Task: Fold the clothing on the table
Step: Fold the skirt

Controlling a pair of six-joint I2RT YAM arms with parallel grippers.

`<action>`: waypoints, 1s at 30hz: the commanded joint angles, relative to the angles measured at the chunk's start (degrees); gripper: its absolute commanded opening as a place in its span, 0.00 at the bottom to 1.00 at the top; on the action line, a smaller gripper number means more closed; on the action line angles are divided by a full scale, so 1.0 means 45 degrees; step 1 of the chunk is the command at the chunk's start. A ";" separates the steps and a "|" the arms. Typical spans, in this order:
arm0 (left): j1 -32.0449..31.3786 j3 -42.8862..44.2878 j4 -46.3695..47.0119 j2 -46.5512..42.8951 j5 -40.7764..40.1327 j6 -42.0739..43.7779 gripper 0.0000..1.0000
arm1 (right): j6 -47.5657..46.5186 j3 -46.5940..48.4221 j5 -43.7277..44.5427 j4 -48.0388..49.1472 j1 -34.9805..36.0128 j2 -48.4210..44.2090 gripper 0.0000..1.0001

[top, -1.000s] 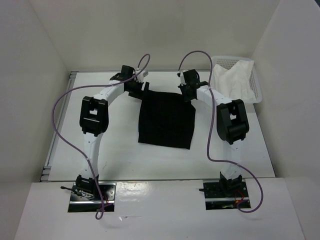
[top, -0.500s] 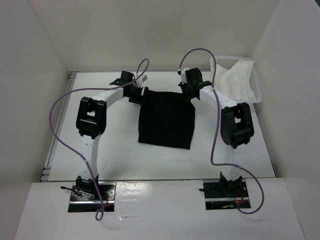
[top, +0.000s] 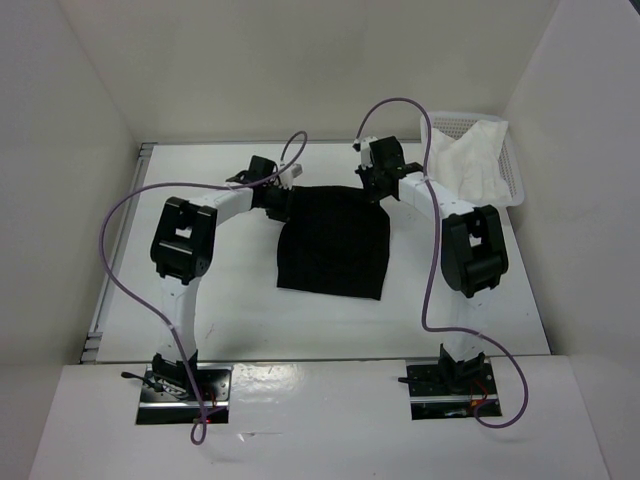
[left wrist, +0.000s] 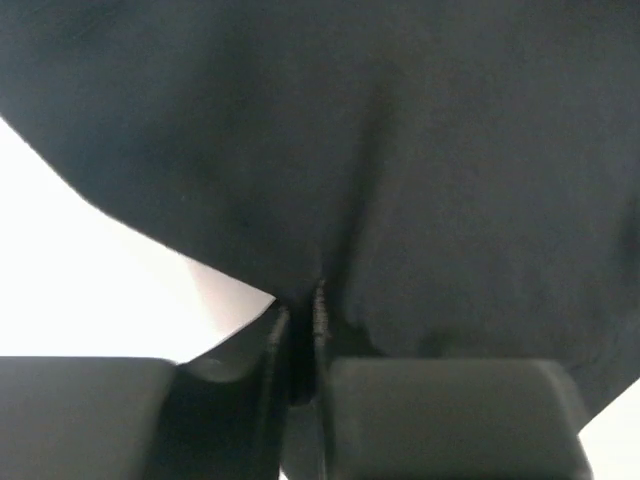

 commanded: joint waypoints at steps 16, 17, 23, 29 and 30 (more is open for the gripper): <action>-0.0212 -0.3868 -0.2568 -0.2683 0.0092 0.0905 0.29 | -0.0053 -0.0582 -0.0368 0.0225 0.0137 -0.1369 0.00; -0.0212 -0.3870 -0.2570 -0.2802 0.0092 0.0907 0.37 | -0.0053 -0.0582 -0.0484 0.0341 0.0253 -0.1485 0.00; 0.0354 -0.3286 -0.2570 -0.3448 0.0209 0.1024 0.83 | -0.0053 -0.0582 -0.0485 0.0342 0.0370 -0.1486 0.00; 0.1252 -0.2291 -0.1731 -0.3156 0.0834 0.1297 0.86 | -0.0170 -0.0582 -0.0602 0.0225 0.0488 -0.1486 0.00; 0.1426 -0.2153 -0.1478 -0.2787 0.1028 0.1297 0.86 | -0.0170 -0.0582 -0.0602 0.0225 0.0488 -0.1486 0.00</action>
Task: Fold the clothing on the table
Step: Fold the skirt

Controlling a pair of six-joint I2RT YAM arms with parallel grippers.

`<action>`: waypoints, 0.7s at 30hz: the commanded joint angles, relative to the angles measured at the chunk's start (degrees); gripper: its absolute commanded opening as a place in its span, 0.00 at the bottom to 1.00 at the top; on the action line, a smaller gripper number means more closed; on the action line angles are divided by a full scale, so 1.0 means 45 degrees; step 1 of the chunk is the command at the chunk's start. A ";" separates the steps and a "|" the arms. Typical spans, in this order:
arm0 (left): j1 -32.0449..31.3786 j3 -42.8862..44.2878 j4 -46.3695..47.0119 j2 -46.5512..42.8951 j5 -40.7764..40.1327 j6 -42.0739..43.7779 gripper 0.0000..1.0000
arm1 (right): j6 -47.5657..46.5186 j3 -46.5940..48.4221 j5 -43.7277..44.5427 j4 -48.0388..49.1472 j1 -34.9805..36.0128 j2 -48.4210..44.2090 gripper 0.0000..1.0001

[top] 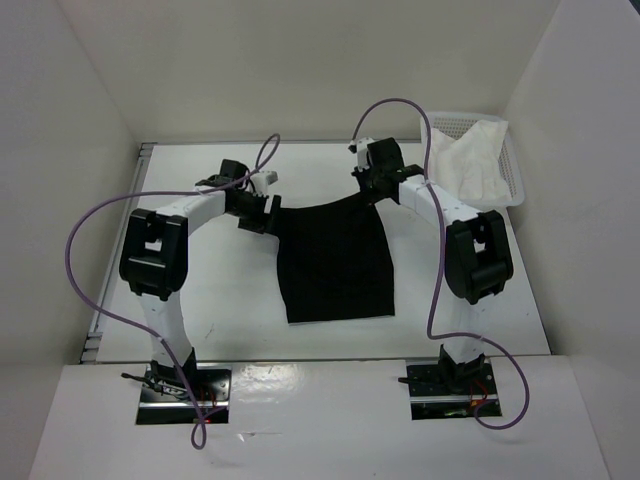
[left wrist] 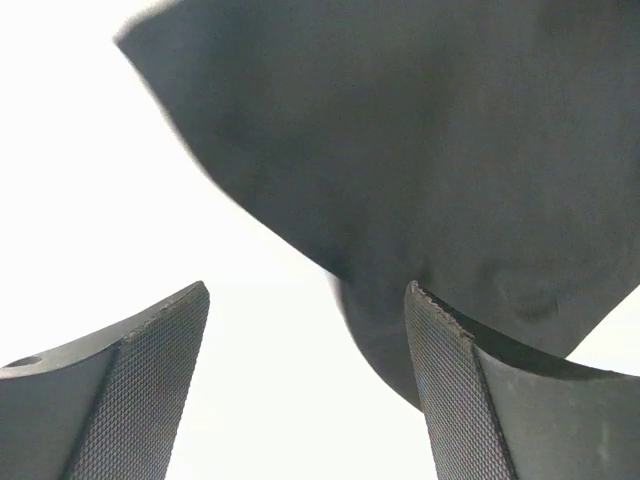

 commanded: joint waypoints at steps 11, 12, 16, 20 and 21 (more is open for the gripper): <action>0.0462 0.1949 0.1407 0.2599 0.1237 -0.0133 0.77 | -0.0239 -0.0058 -0.0136 0.0157 0.0290 -0.0719 0.00; 0.0462 0.1949 0.1408 0.2600 0.1237 -0.0133 0.75 | -0.0239 -0.0058 -0.0136 0.0157 0.0290 -0.0719 0.00; 0.0462 0.1949 0.1526 0.2718 0.1237 -0.0133 0.74 | -0.0239 -0.0058 -0.0136 0.0157 0.0290 -0.0719 0.00; 0.0462 0.1949 0.1643 0.2951 0.1121 -0.0016 0.74 | -0.0239 -0.0058 -0.0136 0.0157 0.0290 -0.0719 0.00; 0.0462 0.2065 0.1643 0.2952 0.1120 -0.0016 0.74 | -0.0239 0.0058 -0.0136 0.0157 0.0290 -0.0603 0.00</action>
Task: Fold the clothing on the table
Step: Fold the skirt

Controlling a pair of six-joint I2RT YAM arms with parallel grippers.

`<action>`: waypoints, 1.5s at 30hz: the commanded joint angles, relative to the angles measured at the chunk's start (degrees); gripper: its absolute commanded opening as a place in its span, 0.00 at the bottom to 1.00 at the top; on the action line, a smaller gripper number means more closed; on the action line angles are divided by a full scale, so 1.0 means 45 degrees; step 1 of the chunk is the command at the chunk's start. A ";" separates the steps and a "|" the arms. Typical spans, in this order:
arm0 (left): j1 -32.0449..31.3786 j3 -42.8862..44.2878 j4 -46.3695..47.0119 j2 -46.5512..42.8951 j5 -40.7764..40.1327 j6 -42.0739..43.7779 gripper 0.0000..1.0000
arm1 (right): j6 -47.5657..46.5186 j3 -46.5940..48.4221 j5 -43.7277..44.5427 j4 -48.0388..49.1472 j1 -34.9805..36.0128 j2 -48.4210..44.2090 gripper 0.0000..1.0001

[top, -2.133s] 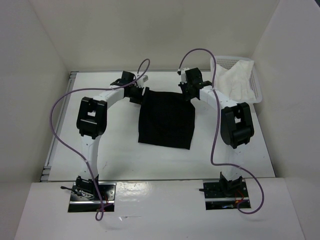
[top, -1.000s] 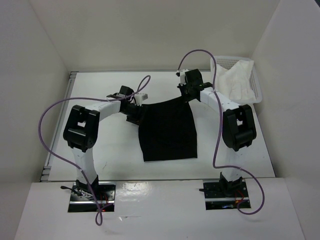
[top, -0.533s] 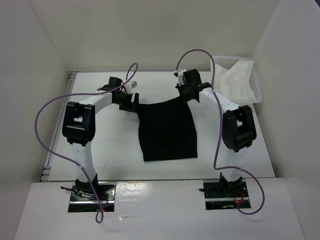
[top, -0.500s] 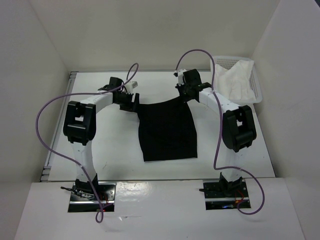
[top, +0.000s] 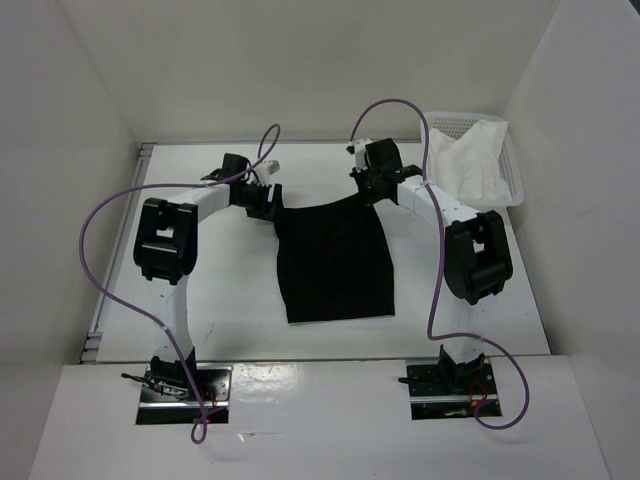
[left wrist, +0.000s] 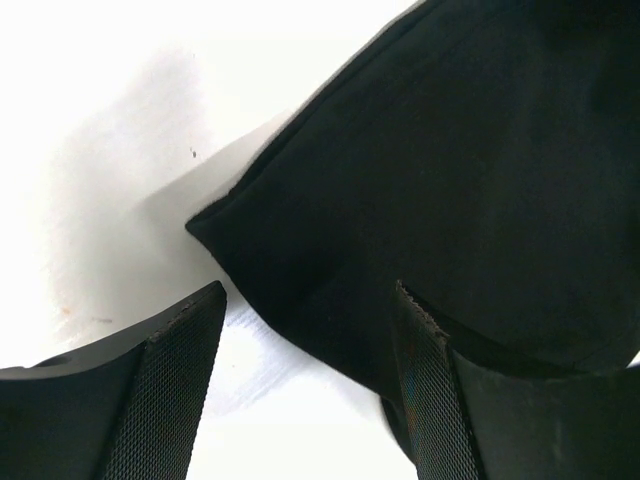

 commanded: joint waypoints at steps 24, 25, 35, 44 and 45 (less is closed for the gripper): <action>0.0055 0.1997 -0.0848 0.1641 -0.0768 -0.0212 0.46 | -0.0176 0.0059 -0.0322 0.0181 0.0134 -0.0475 0.00; 0.0055 0.1999 -0.1003 0.1641 -0.0768 -0.0212 0.39 | -0.0176 0.0059 -0.0322 0.0181 0.0134 -0.0475 0.00; 0.0055 0.3285 -0.1550 0.1758 -0.1176 0.0314 0.11 | -0.0292 0.0059 -0.0323 0.0181 0.0134 -0.0592 0.00; 0.0055 0.6117 -0.2293 0.1991 -0.1549 0.0980 0.08 | -0.0547 0.1131 0.1960 0.0298 0.0134 0.0012 0.00; 0.0055 0.6661 -0.2429 0.2108 -0.1433 0.0980 0.08 | -0.0547 0.1308 0.2602 0.0414 0.0134 0.0265 0.00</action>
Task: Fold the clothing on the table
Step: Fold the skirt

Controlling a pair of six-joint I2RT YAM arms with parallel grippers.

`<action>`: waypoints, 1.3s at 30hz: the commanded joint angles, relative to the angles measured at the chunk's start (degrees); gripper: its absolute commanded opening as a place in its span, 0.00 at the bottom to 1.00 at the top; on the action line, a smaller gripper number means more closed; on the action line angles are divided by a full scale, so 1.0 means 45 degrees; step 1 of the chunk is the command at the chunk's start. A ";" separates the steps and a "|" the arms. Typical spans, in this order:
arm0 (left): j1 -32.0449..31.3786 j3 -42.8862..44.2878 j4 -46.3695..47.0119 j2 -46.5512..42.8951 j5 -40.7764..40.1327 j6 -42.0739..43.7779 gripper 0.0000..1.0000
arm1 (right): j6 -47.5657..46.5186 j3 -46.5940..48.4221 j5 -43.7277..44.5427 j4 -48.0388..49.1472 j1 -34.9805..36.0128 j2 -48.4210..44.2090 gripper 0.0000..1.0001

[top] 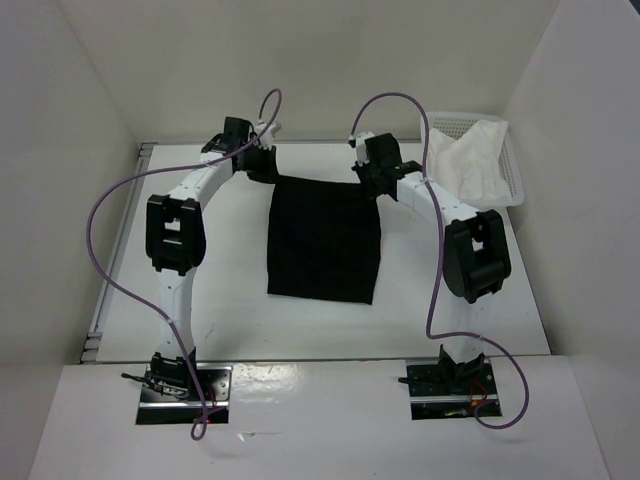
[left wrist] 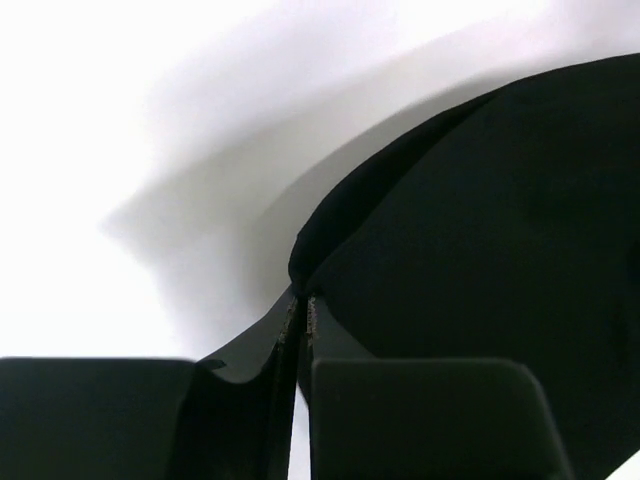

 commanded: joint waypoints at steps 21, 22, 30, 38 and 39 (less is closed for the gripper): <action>0.0162 -0.1627 -0.1680 -0.3565 0.1332 0.2997 0.08 | -0.1875 0.0404 -0.0045 -0.2060 0.0129 -0.2289 0.00; 0.0162 -0.1822 -0.1970 -0.3802 0.1334 0.3115 0.08 | -0.2051 0.0403 -0.0299 -0.2297 0.0129 -0.2484 0.00; -0.0209 -0.3716 -0.3221 -0.5541 0.1334 0.4424 0.09 | -0.3321 -0.0318 -0.2468 -0.4973 0.1104 -0.2779 0.00; -0.0209 -0.5629 -0.3632 -0.6363 0.1334 0.4835 0.11 | -0.3985 -0.1414 -0.2723 -0.6186 0.2550 -0.2409 0.00; -0.0209 -0.5807 -0.3633 -0.6517 0.1334 0.4970 0.11 | -0.3986 -0.1414 -0.2723 -0.6380 0.2551 -0.2408 0.00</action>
